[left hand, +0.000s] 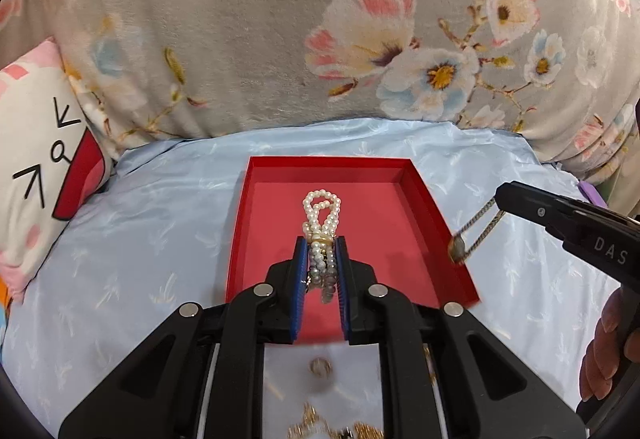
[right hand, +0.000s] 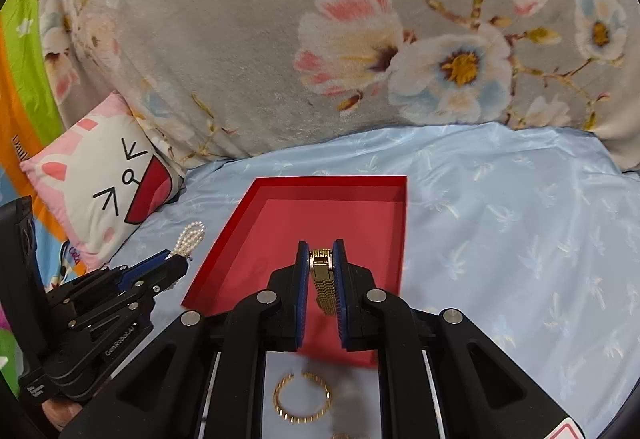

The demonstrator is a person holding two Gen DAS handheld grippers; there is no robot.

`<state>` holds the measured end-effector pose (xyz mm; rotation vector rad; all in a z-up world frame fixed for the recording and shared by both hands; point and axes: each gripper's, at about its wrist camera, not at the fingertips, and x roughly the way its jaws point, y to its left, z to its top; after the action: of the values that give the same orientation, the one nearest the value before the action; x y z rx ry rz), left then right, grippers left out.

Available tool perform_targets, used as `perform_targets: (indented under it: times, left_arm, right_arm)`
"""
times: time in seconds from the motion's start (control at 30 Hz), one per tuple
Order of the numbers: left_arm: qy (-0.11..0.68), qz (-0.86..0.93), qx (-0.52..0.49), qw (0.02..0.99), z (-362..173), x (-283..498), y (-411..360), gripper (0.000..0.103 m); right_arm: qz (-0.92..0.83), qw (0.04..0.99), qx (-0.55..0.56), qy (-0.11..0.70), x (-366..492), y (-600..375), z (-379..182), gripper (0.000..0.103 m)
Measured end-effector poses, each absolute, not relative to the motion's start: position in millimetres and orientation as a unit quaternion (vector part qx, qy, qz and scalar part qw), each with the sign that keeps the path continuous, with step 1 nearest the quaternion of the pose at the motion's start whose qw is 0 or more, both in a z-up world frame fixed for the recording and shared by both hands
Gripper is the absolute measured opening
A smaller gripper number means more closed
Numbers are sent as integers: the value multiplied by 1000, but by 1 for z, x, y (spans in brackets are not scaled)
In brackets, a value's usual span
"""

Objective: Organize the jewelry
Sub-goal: 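Carry both items into the red box and open both grippers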

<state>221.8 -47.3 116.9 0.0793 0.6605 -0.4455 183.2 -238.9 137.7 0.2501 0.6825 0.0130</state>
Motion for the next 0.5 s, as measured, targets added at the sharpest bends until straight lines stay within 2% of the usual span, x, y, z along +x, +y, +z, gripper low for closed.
perform_targets:
  times: [0.5]
  left_arm:
    - [383,-206,48,899,66,339,-84,13]
  right_arm:
    - [-9,895,149,421,317,-280,76,11]
